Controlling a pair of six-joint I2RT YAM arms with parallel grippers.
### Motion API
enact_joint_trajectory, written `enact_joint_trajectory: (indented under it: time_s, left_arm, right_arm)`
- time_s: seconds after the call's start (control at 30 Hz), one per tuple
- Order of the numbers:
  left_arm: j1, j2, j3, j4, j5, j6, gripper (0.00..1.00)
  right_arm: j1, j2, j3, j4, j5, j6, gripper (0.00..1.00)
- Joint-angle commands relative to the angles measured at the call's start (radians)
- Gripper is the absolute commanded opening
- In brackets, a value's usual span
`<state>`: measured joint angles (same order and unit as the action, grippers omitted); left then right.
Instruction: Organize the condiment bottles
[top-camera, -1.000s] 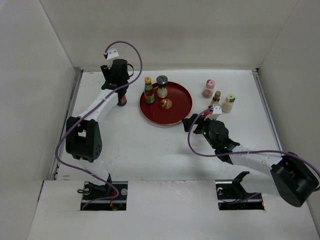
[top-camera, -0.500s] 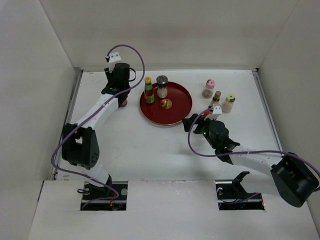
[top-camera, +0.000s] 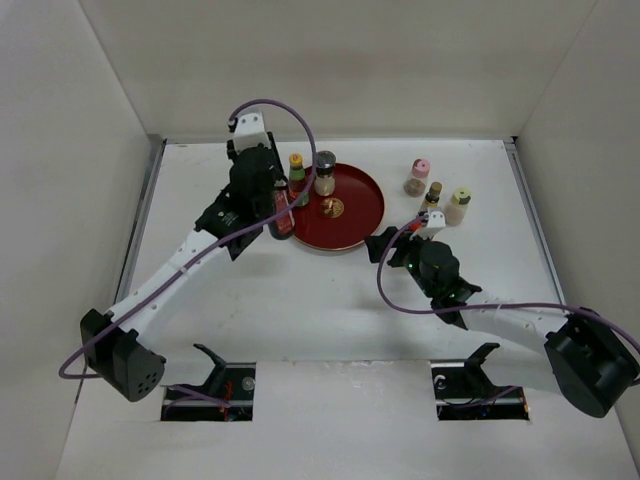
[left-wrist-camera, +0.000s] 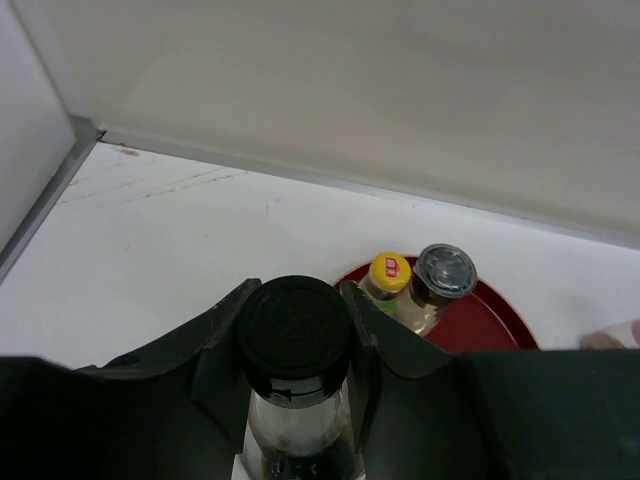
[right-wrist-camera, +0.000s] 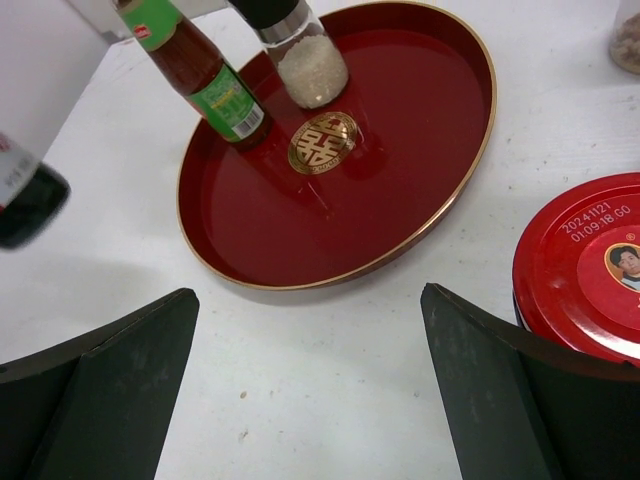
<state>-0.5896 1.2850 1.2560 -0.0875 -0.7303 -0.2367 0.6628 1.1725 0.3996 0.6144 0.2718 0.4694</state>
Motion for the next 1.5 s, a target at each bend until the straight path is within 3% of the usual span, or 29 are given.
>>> enact_joint_trajectory:
  time_s: [0.0, 0.43, 1.23, 1.33, 1.47]
  left_arm:
    - [-0.069, 0.016, 0.057, 0.115, -0.009, 0.017, 0.16]
    - [-0.105, 0.201, 0.117, 0.192, 0.037, 0.017, 0.16]
    - [-0.078, 0.263, -0.101, 0.417, 0.081, 0.020, 0.22]
    - [-0.089, 0.261, -0.121, 0.430, 0.077, 0.020, 0.31]
    - [-0.103, 0.226, -0.159, 0.453, 0.068, 0.022, 0.64]
  right_arm:
    - [0.011, -0.030, 0.027, 0.051, -0.013, 0.014, 1.00]
    - [0.008, -0.047, 0.018, 0.045, -0.013, 0.020, 1.00]
    - [0.008, -0.065, 0.022, 0.039, -0.014, 0.015, 1.00]
    - [0.010, -0.079, 0.024, 0.038, -0.014, 0.012, 1.00]
    - [0.013, -0.111, 0.022, 0.024, -0.016, 0.011, 1.00]
